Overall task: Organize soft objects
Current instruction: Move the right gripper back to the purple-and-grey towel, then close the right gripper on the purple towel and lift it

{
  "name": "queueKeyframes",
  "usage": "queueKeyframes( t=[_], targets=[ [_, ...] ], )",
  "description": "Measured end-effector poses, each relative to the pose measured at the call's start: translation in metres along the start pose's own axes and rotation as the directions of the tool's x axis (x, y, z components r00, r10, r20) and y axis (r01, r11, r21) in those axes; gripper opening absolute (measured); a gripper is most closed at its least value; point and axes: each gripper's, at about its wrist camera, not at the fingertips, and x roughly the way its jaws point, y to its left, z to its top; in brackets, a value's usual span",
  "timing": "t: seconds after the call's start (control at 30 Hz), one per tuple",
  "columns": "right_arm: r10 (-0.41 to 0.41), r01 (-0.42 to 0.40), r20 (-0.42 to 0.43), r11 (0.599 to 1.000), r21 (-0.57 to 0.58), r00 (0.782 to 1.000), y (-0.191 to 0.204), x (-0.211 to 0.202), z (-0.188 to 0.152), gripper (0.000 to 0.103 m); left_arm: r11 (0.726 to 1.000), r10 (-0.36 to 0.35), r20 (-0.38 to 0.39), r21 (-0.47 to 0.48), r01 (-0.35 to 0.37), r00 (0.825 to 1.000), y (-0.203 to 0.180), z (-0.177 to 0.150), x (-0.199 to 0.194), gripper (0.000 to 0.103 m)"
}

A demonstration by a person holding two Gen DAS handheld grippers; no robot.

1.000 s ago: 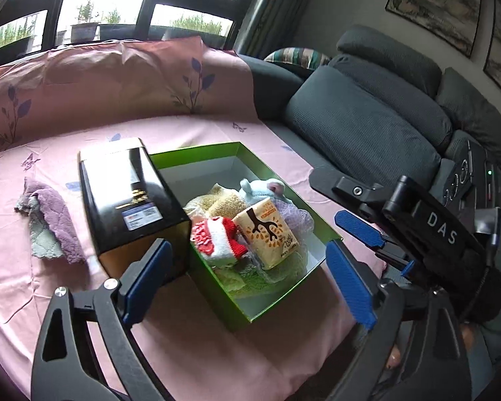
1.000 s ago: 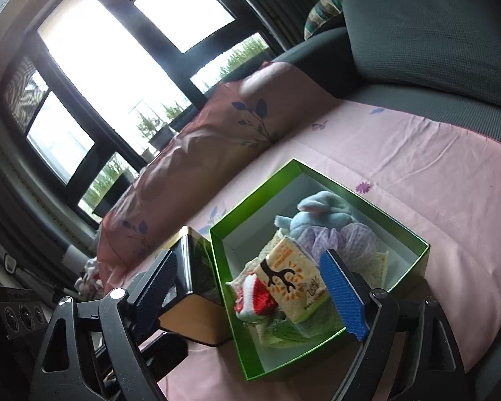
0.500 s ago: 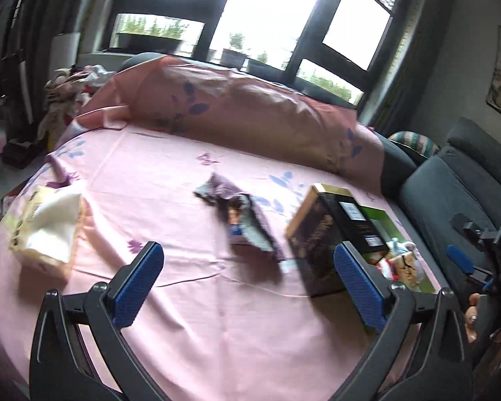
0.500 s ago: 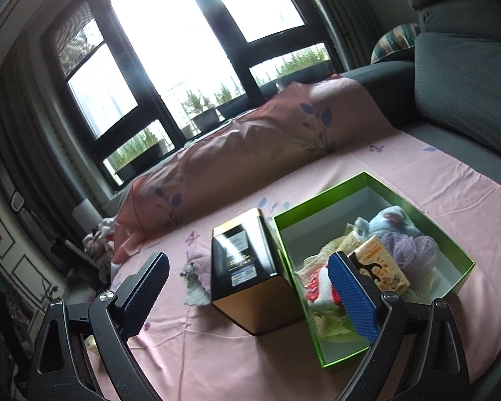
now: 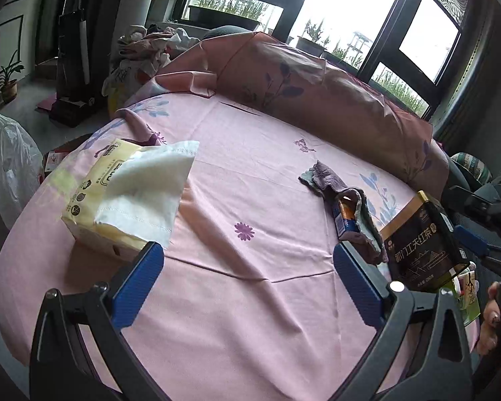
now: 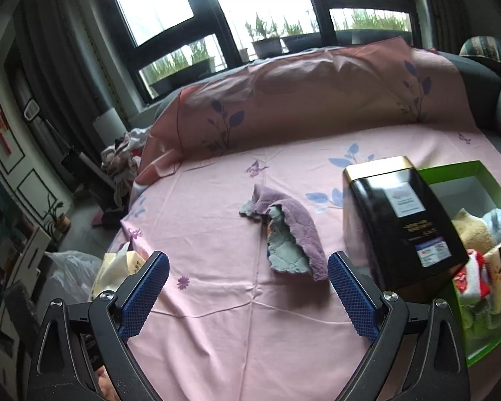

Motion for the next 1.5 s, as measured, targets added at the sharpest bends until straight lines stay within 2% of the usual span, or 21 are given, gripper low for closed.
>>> queueKeyframes(
  t=[0.07, 0.2, 0.3, 0.37, 0.43, 0.5, 0.57, 0.6, 0.67, 0.7, 0.8, 0.93, 1.0, 1.13, 1.2, 1.27, 1.37, 1.43, 1.5],
  targets=[
    [-0.03, 0.031, -0.053, 0.999, 0.014, 0.998, 0.005, 0.032, 0.011, 0.096, 1.0, 0.004, -0.014, -0.007, -0.004, 1.0, 0.008, 0.002, 0.002, 0.101],
    [-0.158, 0.157, -0.117, 0.987, -0.013, 0.981, 0.014, 0.09, 0.028, 0.095, 0.999, 0.018, -0.026, -0.037, -0.019, 0.999, 0.024, 0.007, 0.006, 0.101],
    [-0.24, 0.24, -0.173, 0.97, -0.02, 0.955, 0.011, 0.13, 0.036, 0.088, 0.998, 0.029, -0.029, -0.051, -0.031, 0.999, 0.031, 0.01, 0.006, 0.101],
    [-0.277, 0.275, -0.194, 0.961, -0.038, 0.941, 0.007, 0.15, 0.039, 0.079, 0.997, 0.028, -0.035, -0.065, -0.03, 0.999, 0.036, 0.012, 0.007, 0.101],
    [-0.337, 0.33, -0.208, 0.941, -0.069, 0.918, 0.003, 0.167, 0.04, 0.075, 0.997, 0.017, -0.046, -0.074, -0.02, 0.999, 0.039, 0.013, 0.009, 0.101],
    [-0.361, 0.357, -0.237, 0.932, -0.062, 0.902, -0.005, 0.182, 0.039, 0.069, 0.997, 0.01, -0.054, -0.072, -0.014, 0.998, 0.04, 0.013, 0.01, 0.101],
    [-0.381, 0.385, -0.261, 0.922, -0.041, 0.887, -0.017, 0.191, 0.037, 0.045, 0.998, 0.012, -0.057, -0.066, -0.015, 0.998, 0.04, 0.013, 0.01, 0.101],
    [-0.403, 0.404, -0.235, 0.914, -0.047, 0.885, -0.019, 0.192, 0.037, 0.04, 0.998, 0.012, -0.058, -0.064, -0.016, 0.998, 0.039, 0.013, 0.01, 0.101],
    [-0.427, 0.425, -0.183, 0.904, -0.053, 0.886, -0.021, 0.186, 0.037, 0.009, 0.998, 0.009, -0.06, -0.061, -0.013, 0.998, 0.039, 0.013, 0.01, 0.101],
    [-0.417, 0.416, -0.168, 0.908, -0.043, 0.893, -0.021, 0.183, 0.039, 0.008, 0.998, 0.007, -0.063, -0.062, -0.011, 0.998, 0.039, 0.014, 0.01, 0.101],
    [-0.329, 0.33, -0.106, 0.944, -0.011, 0.938, -0.017, 0.161, 0.044, 0.007, 0.997, 0.006, -0.068, -0.073, -0.011, 0.998, 0.041, 0.015, 0.011, 0.101],
    [-0.201, 0.201, -0.009, 0.979, -0.021, 0.979, -0.001, 0.11, 0.05, 0.007, 0.996, 0.01, -0.068, -0.091, -0.016, 0.998, 0.046, 0.016, 0.01, 0.101],
    [-0.12, 0.121, 0.018, 0.991, -0.058, 0.993, 0.013, 0.082, 0.048, 0.007, 0.994, 0.006, -0.066, -0.107, -0.013, 0.998, 0.049, 0.016, 0.008, 0.101],
    [0.026, -0.024, 0.014, 0.99, -0.138, 1.0, 0.035, 0.031, 0.028, 0.007, 0.99, -0.029, -0.083, -0.14, 0.017, 0.996, 0.054, 0.016, 0.007, 0.101],
    [0.126, -0.131, -0.04, 0.98, -0.148, 0.991, 0.042, 0.02, 0.01, 0.007, 0.987, -0.072, -0.101, -0.148, 0.057, 0.992, 0.055, 0.016, 0.007, 0.101],
    [0.205, -0.218, -0.113, 0.968, -0.125, 0.972, 0.047, 0.02, -0.011, 0.007, 0.984, -0.106, -0.105, -0.157, 0.089, 0.989, 0.054, 0.015, 0.004, 0.101],
    [0.312, -0.332, -0.235, 0.942, -0.048, 0.92, 0.045, 0.035, -0.042, 0.007, 0.983, -0.11, -0.112, -0.158, 0.091, 0.988, 0.054, 0.013, 0.002, 0.101],
    [0.335, -0.357, -0.309, 0.934, -0.016, 0.89, 0.045, 0.051, -0.061, 0.007, 0.986, -0.099, -0.125, -0.144, 0.081, 0.987, 0.052, 0.011, 0.002, 0.101],
    [0.303, -0.332, -0.383, 0.943, -0.012, 0.873, 0.047, 0.069, -0.077, 0.007, 0.989, -0.091, -0.139, -0.131, 0.073, 0.986, 0.05, 0.008, 0.004, 0.101]
  ],
)
